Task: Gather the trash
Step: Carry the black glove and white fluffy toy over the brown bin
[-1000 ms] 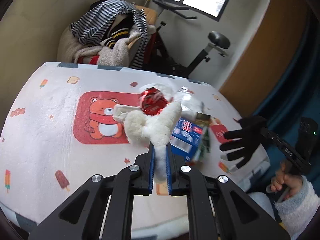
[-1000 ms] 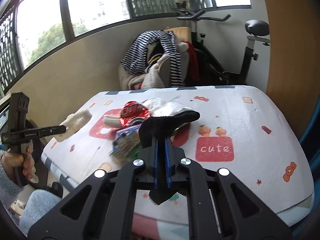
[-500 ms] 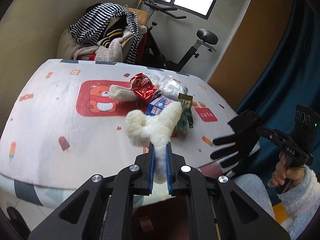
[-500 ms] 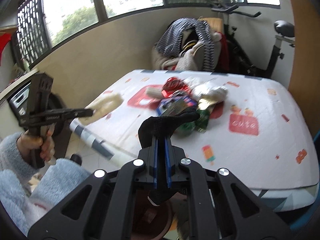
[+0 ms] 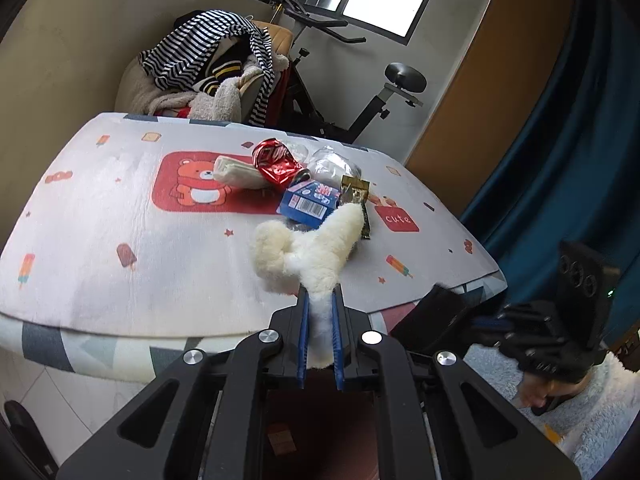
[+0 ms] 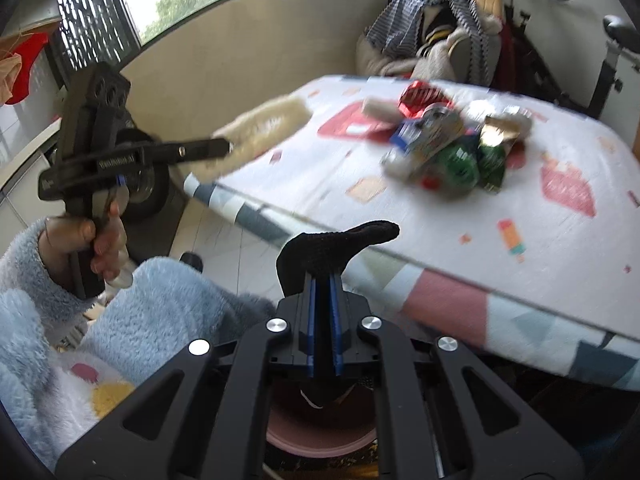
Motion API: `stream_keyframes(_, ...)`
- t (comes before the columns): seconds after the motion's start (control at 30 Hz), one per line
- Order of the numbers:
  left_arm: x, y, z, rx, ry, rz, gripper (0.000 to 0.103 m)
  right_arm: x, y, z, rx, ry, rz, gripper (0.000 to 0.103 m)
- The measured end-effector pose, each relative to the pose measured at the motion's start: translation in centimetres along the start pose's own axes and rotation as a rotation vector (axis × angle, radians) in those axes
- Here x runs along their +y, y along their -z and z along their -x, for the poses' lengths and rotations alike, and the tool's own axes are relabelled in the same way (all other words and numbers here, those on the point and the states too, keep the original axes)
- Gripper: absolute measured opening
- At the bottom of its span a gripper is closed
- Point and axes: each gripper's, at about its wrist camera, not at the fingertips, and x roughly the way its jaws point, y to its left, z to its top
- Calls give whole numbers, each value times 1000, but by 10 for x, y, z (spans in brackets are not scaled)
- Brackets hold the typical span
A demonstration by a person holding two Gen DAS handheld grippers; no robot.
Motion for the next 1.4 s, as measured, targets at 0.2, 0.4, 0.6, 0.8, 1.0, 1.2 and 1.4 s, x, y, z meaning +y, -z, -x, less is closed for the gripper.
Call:
stream_keyframes(0.2, 2, 12, 3, 5, 2, 13, 10, 1, 10, -22, 68, -14, -28, 14)
stream_keyframes(0.4, 3, 16, 6, -1, -9, 21, 10, 1, 15, -34, 95, -14, -46, 26)
stream_keyframes(0.6, 4, 16, 7, 1, -9, 20, 10, -6, 12, -31, 64, 46, -45, 55)
stream_keyframes(0.8, 0, 19, 6, 11, -8, -5, 10, -22, 0, -9, -33, 186, -55, 94)
stream_keyframes(1.0, -6, 24, 0, 40, 3, -30, 10, -40, -12, 7, -59, 294, -57, 97)
stream_keyframes(1.2, -14, 34, -9, 76, 16, -54, 10, -59, -18, 25, -98, 334, -81, 97)
stream_keyframes(1.4, -25, 46, -23, 124, 35, -75, 10, -70, -18, 29, -103, 350, -95, 97)
